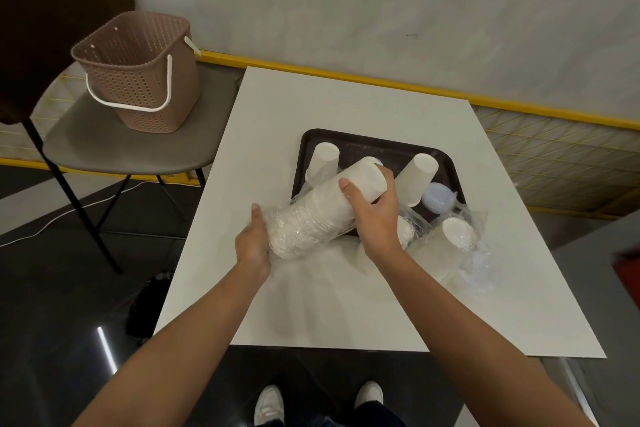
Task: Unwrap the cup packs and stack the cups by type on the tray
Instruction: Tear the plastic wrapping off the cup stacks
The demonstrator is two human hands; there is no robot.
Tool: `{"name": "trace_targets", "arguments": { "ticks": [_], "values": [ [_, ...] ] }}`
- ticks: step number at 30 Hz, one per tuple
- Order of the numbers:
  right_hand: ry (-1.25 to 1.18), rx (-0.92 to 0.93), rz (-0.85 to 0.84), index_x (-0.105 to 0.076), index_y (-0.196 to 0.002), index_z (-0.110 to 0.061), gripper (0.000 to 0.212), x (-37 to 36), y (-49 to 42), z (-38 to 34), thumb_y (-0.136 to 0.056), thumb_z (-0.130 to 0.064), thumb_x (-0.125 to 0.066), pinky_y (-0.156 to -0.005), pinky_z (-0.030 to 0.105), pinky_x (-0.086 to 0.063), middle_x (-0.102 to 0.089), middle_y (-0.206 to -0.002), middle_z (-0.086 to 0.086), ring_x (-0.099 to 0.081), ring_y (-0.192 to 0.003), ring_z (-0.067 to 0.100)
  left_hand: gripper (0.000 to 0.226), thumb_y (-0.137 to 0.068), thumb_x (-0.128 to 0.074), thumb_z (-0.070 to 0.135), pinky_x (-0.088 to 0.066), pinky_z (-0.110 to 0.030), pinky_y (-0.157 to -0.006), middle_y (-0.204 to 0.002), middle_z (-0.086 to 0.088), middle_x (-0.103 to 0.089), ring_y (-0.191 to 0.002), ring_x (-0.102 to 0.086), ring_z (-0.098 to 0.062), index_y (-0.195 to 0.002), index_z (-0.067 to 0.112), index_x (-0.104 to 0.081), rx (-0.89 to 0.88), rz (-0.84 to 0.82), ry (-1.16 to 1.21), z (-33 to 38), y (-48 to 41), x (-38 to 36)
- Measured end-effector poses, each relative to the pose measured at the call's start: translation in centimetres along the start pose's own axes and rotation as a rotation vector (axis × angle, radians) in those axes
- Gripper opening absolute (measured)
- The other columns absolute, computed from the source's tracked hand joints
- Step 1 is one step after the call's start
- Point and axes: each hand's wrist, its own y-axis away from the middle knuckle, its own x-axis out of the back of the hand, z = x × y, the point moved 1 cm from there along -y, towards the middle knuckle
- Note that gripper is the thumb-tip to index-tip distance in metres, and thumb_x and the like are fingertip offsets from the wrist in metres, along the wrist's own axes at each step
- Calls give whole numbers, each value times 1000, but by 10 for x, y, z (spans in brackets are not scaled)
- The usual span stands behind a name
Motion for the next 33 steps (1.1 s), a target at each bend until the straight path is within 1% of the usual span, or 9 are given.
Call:
{"name": "trace_targets", "arguments": {
  "ticks": [2,5,7,9,15,18,22,28,33],
  "values": [
    [48,22,-31,-49,-98,-42,39,-1,2,3,-77,-23,-75,-87,29,-51,-59,-104,-8,-58,-99,8,32,-90,-59,41,-50,-30,-81,-98,-1,-66,-88,-64,-18,-99,11,-60,-8,-40,80,0,-3,2],
    [73,33,-37,-48,-101,-41,42,-2,2,5,-76,-21,-76,-84,19,-49,-57,-100,-19,-57,-97,-1,29,-85,-67,31,-48,-29,-80,-80,-6,-63,-74,-60,-19,-77,4,-60,-163,35,-177,-4,-9,2],
    [90,40,-59,-49,-106,-33,42,-3,2,4,-77,-18,-76,-77,11,-47,-56,-96,-20,-55,-90,-8,47,-85,-67,25,-36,-23,-64,-56,-1,-37,-55,-33,-15,-55,12,-34,-323,105,-380,-3,-6,0],
    [102,50,-83,-49,-110,-24,43,-4,1,4,-77,-15,-76,-74,8,-45,-57,-96,-16,-55,-86,-9,54,-87,-65,22,-26,-17,-51,-53,2,-27,-52,-21,-13,-53,15,-23,-490,148,-564,-2,-4,0],
    [128,50,-97,-49,-106,-29,42,-3,0,5,-76,-19,-76,-74,6,-44,-57,-97,-16,-55,-88,-9,48,-92,-58,27,-27,-28,-52,-52,2,-40,-55,-38,-20,-53,14,-33,-749,84,-876,8,-1,0],
    [155,53,-107,-50,-108,-26,43,-2,0,6,-75,-19,-77,-74,6,-43,-56,-97,-17,-54,-89,-10,28,-95,-53,30,-39,-28,-61,-72,-5,-54,-69,-52,-27,-81,6,-51,-744,63,-1031,11,2,0],
    [199,65,-139,-50,-109,-25,44,-3,1,7,-75,-19,-77,-74,3,-42,-55,-97,-20,-53,-90,-12,24,-95,-50,25,-42,-31,-65,-93,-11,-64,-78,-58,-27,-113,9,-45,-719,37,-1371,15,4,-4],
    [210,83,-210,-50,-106,-26,45,-5,2,6,-68,-28,-75,-75,6,-43,-55,-97,-21,-54,-90,-9,37,-94,-45,39,-45,-31,-76,-101,-10,-65,-97,-61,-29,-97,6,-60,-439,58,-1556,21,0,-5],
    [213,102,-251,-51,-110,-18,49,-6,2,6,-69,-26,-76,-78,12,-46,-56,-104,-11,-54,-94,-3,44,-90,-52,46,-43,-29,-69,-77,-6,-61,-80,-58,-26,-69,8,-56,-242,-92,-1190,19,-9,1]
  ]
}}
